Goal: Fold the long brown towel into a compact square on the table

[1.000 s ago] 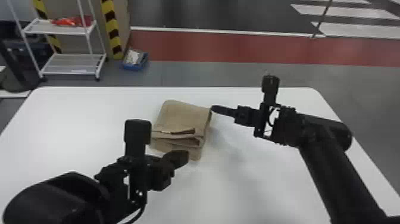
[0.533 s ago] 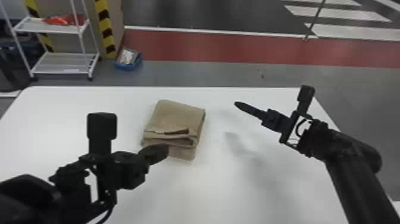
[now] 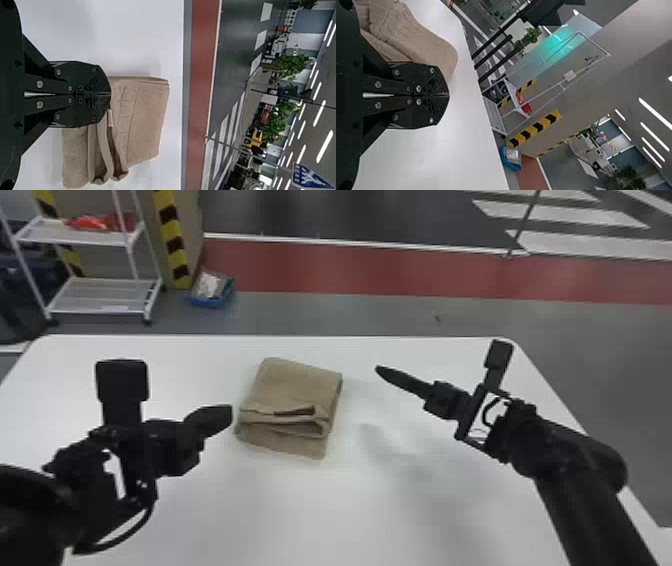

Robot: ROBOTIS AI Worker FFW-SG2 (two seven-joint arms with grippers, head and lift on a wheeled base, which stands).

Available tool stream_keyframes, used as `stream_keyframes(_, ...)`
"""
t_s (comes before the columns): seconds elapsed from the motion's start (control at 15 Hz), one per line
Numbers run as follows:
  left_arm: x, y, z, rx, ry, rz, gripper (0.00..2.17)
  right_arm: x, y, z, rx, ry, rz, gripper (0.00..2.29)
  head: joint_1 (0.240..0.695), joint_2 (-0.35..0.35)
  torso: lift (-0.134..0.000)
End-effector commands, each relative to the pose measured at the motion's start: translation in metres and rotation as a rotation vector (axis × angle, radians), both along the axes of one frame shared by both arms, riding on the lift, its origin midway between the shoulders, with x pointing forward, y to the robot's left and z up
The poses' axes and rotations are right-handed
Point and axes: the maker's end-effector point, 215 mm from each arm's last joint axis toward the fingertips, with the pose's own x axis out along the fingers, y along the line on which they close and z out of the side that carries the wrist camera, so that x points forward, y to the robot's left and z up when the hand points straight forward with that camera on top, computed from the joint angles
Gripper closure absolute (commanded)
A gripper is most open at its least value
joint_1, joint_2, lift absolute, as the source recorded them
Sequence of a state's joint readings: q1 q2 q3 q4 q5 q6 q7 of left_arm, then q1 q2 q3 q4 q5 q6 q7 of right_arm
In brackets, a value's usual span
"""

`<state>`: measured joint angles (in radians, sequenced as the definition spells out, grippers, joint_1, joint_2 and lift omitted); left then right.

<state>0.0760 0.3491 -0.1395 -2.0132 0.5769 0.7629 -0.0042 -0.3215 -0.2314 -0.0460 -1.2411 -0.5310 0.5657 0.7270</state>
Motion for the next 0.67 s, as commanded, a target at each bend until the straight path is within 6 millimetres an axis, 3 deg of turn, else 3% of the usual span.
stream_keyframes(0.0,0.009,0.021,0.007,0.0,-0.053,0.043,1.97,0.01,0.077,0.014,-0.01,-0.03,0.085,2.08,0.695,-0.053,-0.128)
stream_keyframes(0.2,0.015,0.049,0.005,0.004,-0.062,0.092,1.97,0.008,0.143,0.011,-0.076,-0.041,0.148,2.08,0.695,0.07,-0.128)
stream_keyframes(0.47,0.018,0.058,0.004,-0.009,-0.064,0.101,1.97,-0.015,0.175,-0.032,-0.206,0.034,0.209,2.08,0.695,0.156,-0.128)
stream_keyframes(0.6,0.018,0.056,0.005,-0.013,-0.065,0.098,1.97,-0.035,0.179,-0.052,-0.228,0.086,0.238,2.08,0.695,0.18,-0.128)
